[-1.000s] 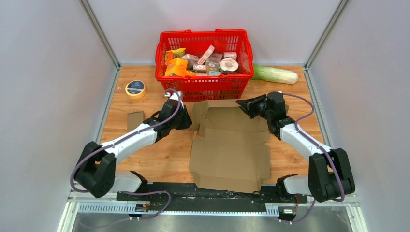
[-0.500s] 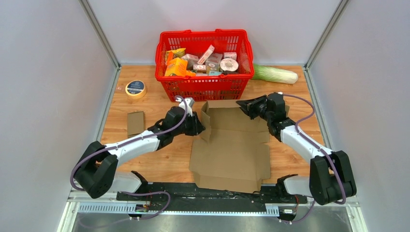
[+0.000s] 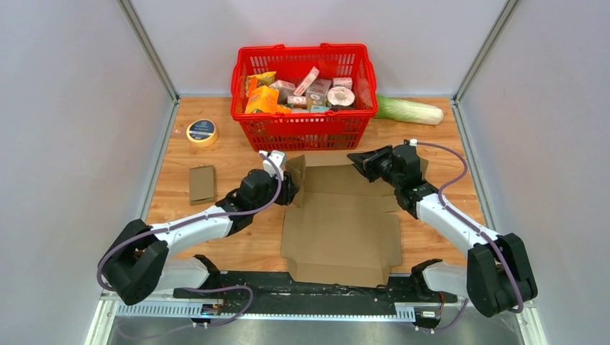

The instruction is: Fold the paper box

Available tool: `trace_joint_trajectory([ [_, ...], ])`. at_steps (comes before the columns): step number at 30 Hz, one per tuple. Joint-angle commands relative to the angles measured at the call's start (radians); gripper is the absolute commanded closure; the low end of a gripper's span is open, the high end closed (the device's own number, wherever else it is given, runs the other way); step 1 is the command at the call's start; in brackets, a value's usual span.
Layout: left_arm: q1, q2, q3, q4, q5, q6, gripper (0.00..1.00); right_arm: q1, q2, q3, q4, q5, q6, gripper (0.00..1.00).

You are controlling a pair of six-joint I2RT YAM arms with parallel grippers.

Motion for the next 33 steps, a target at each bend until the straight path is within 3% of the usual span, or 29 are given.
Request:
trace_joint_trajectory([
  [1, -0.005, -0.037, 0.029, 0.155, -0.035, 0.122, 0.54, 0.038, -0.008, -0.006, -0.089, -0.039, -0.131, 0.97],
  [5, -0.002, -0.055, 0.050, 0.100, -0.003, 0.226, 0.56, 0.037, -0.011, 0.000, -0.094, -0.040, -0.134, 0.97],
  [7, 0.004, -0.096, 0.047, 0.054, 0.079, 0.274, 0.57, 0.040, -0.012, 0.002, -0.097, -0.039, -0.136, 0.97],
  [12, 0.043, -0.242, -0.006, -0.034, 0.176, 0.245, 0.56, 0.037, -0.011, 0.011, -0.102, -0.040, -0.139, 0.96],
  [16, 0.067, -0.416, -0.117, -0.040, -0.002, 0.175, 0.55, 0.037, -0.001, 0.017, -0.097, -0.040, -0.140, 0.96],
  [21, 0.113, -0.514, -0.194, -0.027, -0.236, 0.049, 0.51, 0.035, 0.020, 0.026, -0.085, -0.057, -0.134, 0.96],
  [22, 0.153, -0.488, -0.172, -0.075, -0.308, 0.015, 0.51, 0.035, 0.022, 0.029, -0.086, -0.057, -0.137, 0.96],
  [24, 0.220, -0.423, -0.136, -0.092, -0.260, -0.035, 0.51, 0.035, 0.022, 0.032, -0.089, -0.057, -0.139, 0.96],
  [28, 0.278, -0.094, 0.069, -0.094, -0.001, -0.011, 0.55, 0.034, 0.028, 0.040, -0.086, -0.062, -0.139, 0.96],
  [30, 0.278, 0.021, 0.107, -0.014, 0.091, -0.005, 0.57, 0.034, 0.029, 0.043, -0.085, -0.062, -0.136, 0.96],
  [33, 0.267, 0.072, 0.102, 0.127, 0.279, -0.008, 0.58, 0.034, 0.029, 0.046, -0.086, -0.056, -0.137, 0.96],
])
